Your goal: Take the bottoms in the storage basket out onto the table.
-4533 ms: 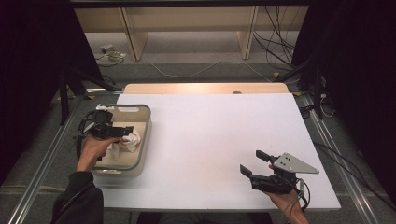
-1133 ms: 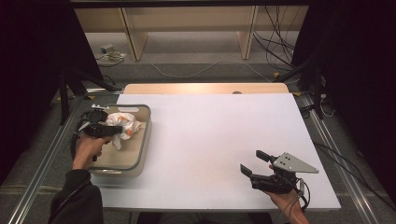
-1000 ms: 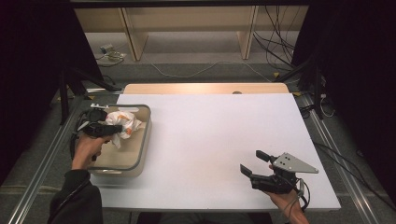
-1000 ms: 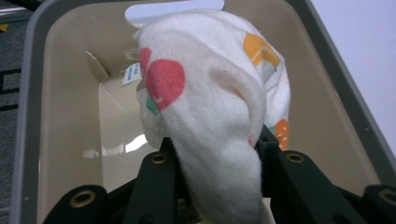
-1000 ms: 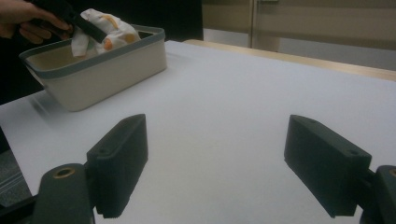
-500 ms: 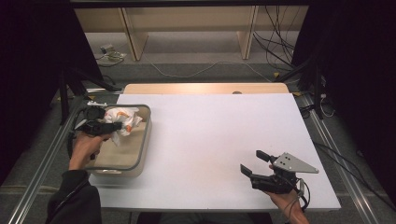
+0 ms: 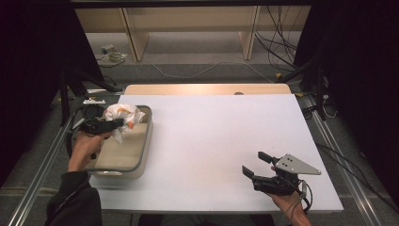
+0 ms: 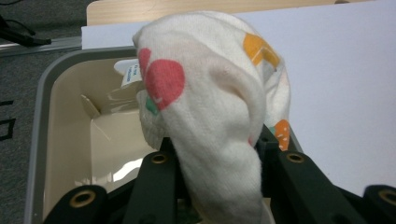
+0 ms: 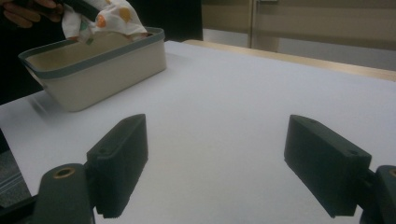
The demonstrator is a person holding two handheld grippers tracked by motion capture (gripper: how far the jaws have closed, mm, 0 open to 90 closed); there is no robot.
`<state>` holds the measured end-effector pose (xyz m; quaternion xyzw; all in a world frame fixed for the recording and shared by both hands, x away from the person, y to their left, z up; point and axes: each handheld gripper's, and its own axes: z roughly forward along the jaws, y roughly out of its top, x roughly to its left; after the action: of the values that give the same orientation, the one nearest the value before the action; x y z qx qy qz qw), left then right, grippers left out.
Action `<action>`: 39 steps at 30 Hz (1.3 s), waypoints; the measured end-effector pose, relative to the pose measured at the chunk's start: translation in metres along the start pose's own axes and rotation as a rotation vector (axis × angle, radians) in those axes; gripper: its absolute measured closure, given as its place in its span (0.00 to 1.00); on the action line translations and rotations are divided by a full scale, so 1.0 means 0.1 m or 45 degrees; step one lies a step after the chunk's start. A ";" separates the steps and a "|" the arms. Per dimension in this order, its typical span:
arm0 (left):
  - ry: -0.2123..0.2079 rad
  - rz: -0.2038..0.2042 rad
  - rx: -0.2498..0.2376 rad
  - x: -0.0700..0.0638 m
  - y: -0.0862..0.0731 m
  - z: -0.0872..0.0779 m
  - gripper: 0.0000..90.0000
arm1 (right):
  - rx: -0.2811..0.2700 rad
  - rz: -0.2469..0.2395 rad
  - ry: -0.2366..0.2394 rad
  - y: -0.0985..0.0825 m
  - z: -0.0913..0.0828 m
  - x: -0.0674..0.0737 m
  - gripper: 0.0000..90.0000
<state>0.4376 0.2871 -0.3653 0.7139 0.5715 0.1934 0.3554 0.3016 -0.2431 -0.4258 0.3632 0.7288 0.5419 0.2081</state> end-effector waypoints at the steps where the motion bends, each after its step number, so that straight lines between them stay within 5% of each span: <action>1: -0.008 -0.003 -0.007 -0.01 0.01 -0.01 0.77 | 0.001 0.000 0.000 0.00 0.00 0.00 0.25; 20: -0.103 0.002 -0.114 -0.20 0.08 -0.09 0.77 | -0.001 -0.001 0.001 0.00 0.00 0.00 0.25; 39: -0.185 0.041 -0.138 -0.42 0.11 -0.09 0.77 | 0.001 -0.003 0.000 0.00 0.00 0.00 0.25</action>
<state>0.4276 0.2482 -0.3456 0.7151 0.5213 0.1773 0.4307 0.3016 -0.2431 -0.4260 0.3625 0.7294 0.5413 0.2085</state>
